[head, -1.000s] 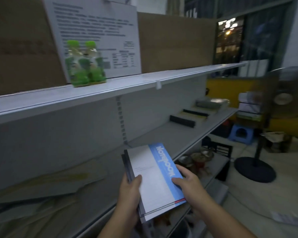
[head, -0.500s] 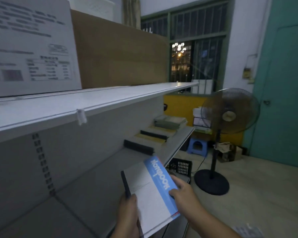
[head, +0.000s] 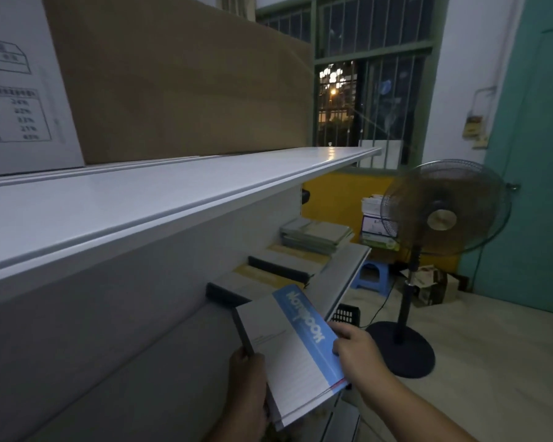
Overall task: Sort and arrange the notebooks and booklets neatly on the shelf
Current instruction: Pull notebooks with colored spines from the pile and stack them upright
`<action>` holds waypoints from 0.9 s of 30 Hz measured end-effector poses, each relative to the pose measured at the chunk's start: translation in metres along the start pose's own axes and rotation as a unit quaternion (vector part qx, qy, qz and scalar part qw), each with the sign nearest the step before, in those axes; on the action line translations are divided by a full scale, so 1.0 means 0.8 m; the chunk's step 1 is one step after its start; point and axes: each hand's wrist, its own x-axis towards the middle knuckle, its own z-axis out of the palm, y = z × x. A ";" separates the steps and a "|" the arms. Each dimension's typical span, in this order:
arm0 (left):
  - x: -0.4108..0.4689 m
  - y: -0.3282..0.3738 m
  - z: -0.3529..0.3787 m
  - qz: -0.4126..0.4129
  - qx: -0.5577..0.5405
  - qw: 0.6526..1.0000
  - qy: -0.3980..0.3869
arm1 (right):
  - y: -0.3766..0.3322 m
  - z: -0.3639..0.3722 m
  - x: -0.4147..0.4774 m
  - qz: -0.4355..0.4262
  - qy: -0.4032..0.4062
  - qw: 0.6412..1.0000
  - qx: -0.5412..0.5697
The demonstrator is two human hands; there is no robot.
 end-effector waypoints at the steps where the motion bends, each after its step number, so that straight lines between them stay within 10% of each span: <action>1: 0.010 0.004 0.005 0.000 0.005 1.000 -0.003 | -0.001 -0.001 0.019 -0.002 -0.003 1.000 -0.002; 15: 0.165 0.034 0.058 0.052 0.007 0.984 0.171 | -0.053 0.035 0.300 -0.177 -0.171 0.909 -0.337; 27: 0.204 0.004 0.078 0.091 0.308 0.912 0.257 | -0.016 0.086 0.340 -0.271 -0.189 0.847 -0.416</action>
